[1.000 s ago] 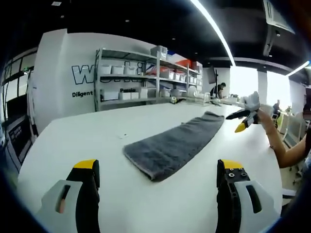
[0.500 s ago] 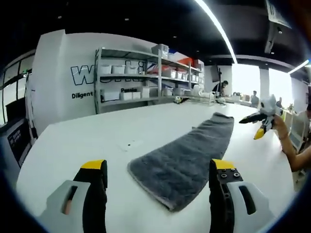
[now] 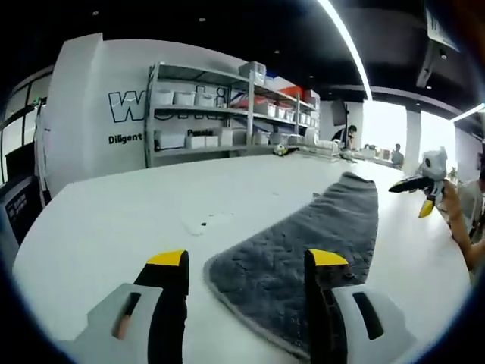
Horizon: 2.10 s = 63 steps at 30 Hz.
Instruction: Open the folded towel by lifting each exposed corner and separating the folded layers until the towel lies flat within the target outline without major curled edges
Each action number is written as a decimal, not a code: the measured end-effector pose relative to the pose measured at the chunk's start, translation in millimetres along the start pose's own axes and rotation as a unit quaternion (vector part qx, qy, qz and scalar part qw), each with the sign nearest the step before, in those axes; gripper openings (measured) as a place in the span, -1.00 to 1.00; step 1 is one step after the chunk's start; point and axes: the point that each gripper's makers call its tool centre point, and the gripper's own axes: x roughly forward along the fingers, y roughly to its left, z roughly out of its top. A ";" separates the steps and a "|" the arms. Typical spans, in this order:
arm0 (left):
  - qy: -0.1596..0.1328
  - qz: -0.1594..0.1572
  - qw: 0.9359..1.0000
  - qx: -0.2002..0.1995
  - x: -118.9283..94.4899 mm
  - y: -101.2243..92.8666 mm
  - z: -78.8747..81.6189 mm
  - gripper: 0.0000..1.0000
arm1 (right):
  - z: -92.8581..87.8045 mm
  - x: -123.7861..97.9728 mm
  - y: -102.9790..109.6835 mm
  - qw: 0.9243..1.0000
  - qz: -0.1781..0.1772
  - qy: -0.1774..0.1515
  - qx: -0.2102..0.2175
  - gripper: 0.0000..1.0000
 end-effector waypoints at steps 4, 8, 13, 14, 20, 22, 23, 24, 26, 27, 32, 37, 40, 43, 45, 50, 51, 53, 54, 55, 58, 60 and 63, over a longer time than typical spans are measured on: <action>-0.004 -0.004 1.000 -0.003 10.1 0.5 -3.2 -0.08 | 0.3 -0.2 1.3 1.000 -0.001 -0.002 -0.002 0.99; 0.015 0.011 1.000 0.008 16.9 8.3 -14.0 -0.21 | 1.9 -0.6 2.8 1.000 0.001 -0.007 -0.003 0.99; 0.018 0.013 1.000 -0.003 22.3 15.3 -21.4 -0.39 | 1.9 -0.9 2.0 1.000 0.001 -0.008 0.001 0.98; 0.018 0.007 1.000 -0.003 22.9 14.2 -22.2 -0.44 | 1.7 -1.0 2.3 1.000 0.001 -0.007 0.000 0.98; 0.040 0.010 0.999 0.009 28.5 16.4 -33.9 -0.45 | 0.9 1.5 3.9 1.000 0.012 -0.007 0.004 0.98; 0.047 0.013 0.999 0.020 29.3 14.4 -37.4 -0.51 | -1.3 2.3 3.3 1.000 0.010 -0.002 0.003 0.98; 0.051 0.016 0.998 0.026 29.7 14.7 -39.0 -0.58 | -1.9 2.4 3.3 1.000 0.009 -0.001 0.002 0.98; 0.053 0.018 0.998 0.031 30.1 14.9 -40.0 -0.69 | -1.9 2.4 3.3 1.000 0.008 -0.001 0.002 0.98; 0.053 0.013 0.998 0.040 32.0 12.4 -42.8 -0.80 | -1.2 2.0 3.5 1.000 0.010 -0.002 0.001 0.98; 0.051 0.009 0.998 0.041 32.8 10.9 -43.6 -0.85 | -1.0 2.2 4.2 1.000 0.011 -0.003 0.001 0.98; 0.045 0.007 0.998 0.047 33.3 10.5 -43.3 -0.92 | -3.6 4.6 5.1 1.000 0.014 0.001 0.005 0.98; 0.040 0.005 0.998 0.055 32.3 8.8 -43.0 -0.97 | -2.7 4.5 6.0 1.000 0.016 -0.001 0.004 0.98; 0.035 0.005 0.996 0.080 28.6 4.5 -40.0 -0.97 | -2.7 4.5 5.9 1.000 0.015 -0.001 0.005 0.97; 0.027 0.002 0.994 0.109 25.9 -0.3 -33.4 -0.97 | -2.1 4.2 6.7 1.000 0.015 -0.003 0.004 0.97; 0.012 -0.009 0.991 0.130 23.8 -8.4 -25.6 -0.97 | -1.6 4.1 7.2 1.000 0.016 -0.003 0.005 0.97; -0.016 -0.044 0.982 0.182 15.2 -41.0 -7.0 -0.98 | -1.7 3.6 7.9 1.000 0.017 -0.003 0.003 0.98; -0.016 -0.053 0.978 0.203 13.4 -48.9 -5.7 -0.98 | -1.1 3.7 8.0 1.000 0.018 -0.004 0.003 0.98; -0.009 -0.068 0.971 0.230 9.6 -63.9 -6.6 -0.98 | 0.0 3.2 8.2 1.000 0.019 -0.005 0.002 0.98; -0.008 -0.078 0.968 0.237 8.0 -71.0 -5.9 -0.98 | 0.4 3.1 8.2 1.000 0.019 -0.005 0.002 0.98; -0.010 -0.083 0.968 0.237 6.4 -75.5 -5.2 -0.98 | 0.5 2.9 8.5 1.000 0.019 -0.005 0.002 0.98; -0.014 -0.097 0.964 0.247 -3.8 -92.2 -2.9 -0.98 | 0.8 2.5 10.3 1.000 0.021 -0.006 0.000 0.98; -0.010 -0.110 0.961 0.253 -9.7 -101.0 -4.4 -0.98 | 0.8 2.4 11.3 1.000 0.023 -0.006 -0.001 0.98; -0.004 -0.124 0.955 0.270 -20.3 -113.4 -8.0 -0.98 | 0.4 2.5 11.8 1.000 0.023 -0.005 -0.001 0.98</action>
